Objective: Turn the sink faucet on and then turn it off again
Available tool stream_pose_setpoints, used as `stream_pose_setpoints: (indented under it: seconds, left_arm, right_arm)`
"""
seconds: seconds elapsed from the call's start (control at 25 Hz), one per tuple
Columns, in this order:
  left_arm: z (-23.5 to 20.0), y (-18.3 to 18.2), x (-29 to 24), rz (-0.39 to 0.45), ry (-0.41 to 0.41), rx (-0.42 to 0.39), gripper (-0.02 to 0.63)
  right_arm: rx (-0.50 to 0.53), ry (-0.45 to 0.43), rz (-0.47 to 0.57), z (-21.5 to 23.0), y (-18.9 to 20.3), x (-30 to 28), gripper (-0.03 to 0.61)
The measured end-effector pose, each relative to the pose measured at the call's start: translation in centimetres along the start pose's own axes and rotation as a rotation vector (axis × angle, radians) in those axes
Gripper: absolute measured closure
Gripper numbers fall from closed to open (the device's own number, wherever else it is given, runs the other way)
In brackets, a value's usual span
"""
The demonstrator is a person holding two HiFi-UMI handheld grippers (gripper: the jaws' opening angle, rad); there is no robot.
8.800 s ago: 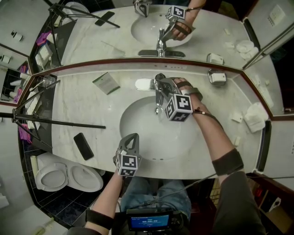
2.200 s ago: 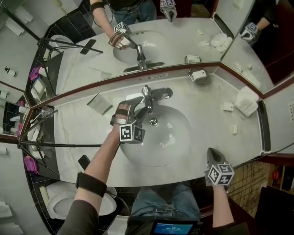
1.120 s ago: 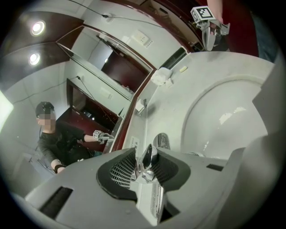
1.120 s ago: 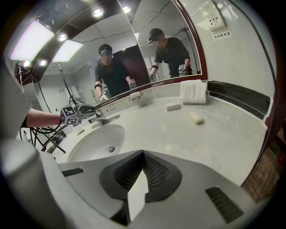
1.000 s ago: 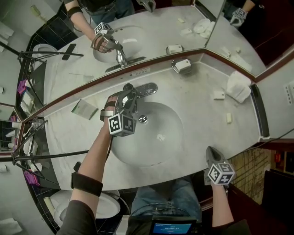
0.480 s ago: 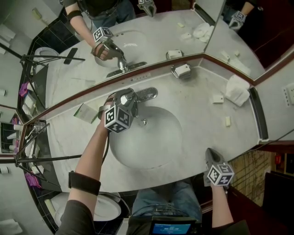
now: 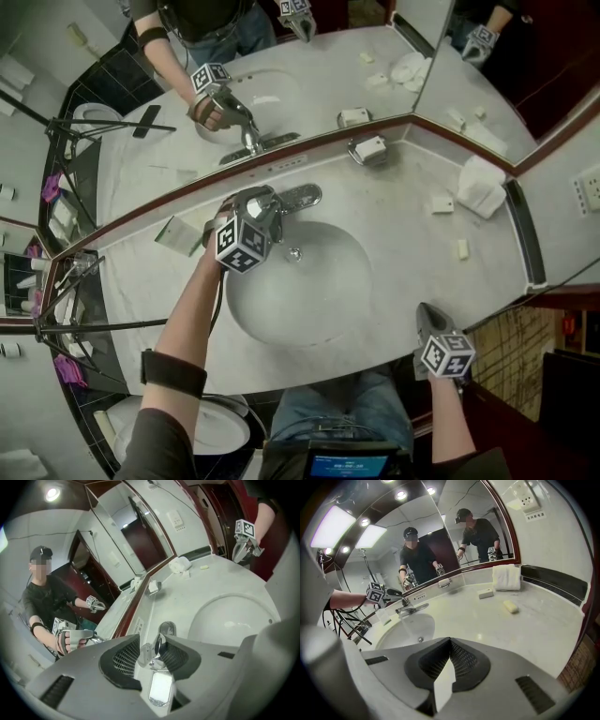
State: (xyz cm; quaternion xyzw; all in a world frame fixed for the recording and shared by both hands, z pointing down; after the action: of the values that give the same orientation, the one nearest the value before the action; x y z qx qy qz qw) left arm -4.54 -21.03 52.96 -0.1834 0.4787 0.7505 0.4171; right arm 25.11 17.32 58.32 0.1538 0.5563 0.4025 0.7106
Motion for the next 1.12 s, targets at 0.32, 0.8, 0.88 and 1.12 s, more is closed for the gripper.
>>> stream_pose_setpoints:
  seconds: [0.32,0.8,0.88,1.12]
  left_arm:
    - [0.5,-1.4,2.9,0.032,0.005,-0.018,0.483]
    - [1.0,-4.6,12.0,0.137,-0.153,0.211,0.611]
    - [1.1,-5.0,13.7,0.150,-0.173,0.268,0.611]
    - [1.5,-5.8,18.9,0.181,-0.234,0.441,0.611]
  right_arm:
    - [0.003,-0.022,0.001,-0.7,-0.6,0.0,0.561]
    - [0.079,-0.046,-0.047,-1.4,-0.6,0.6,0.561]
    - [0.093,-0.052,-0.043,-1.5,-1.1,0.6,0.561]
    - [0.120,-0.072,-0.030,-1.6,-2.5,0.4,0.561]
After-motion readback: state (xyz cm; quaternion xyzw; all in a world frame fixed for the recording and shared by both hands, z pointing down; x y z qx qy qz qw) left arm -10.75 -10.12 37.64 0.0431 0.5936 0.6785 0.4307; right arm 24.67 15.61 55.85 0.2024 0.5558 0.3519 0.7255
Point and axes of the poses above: the fingertips, and each gripper's own axes: x backward along the fingers, z to its right, y out of its underside, the point moved 9 cm from there along x, backward along the fingers, and after that the axes turned 1 degree about y, right-handed, at the moved point
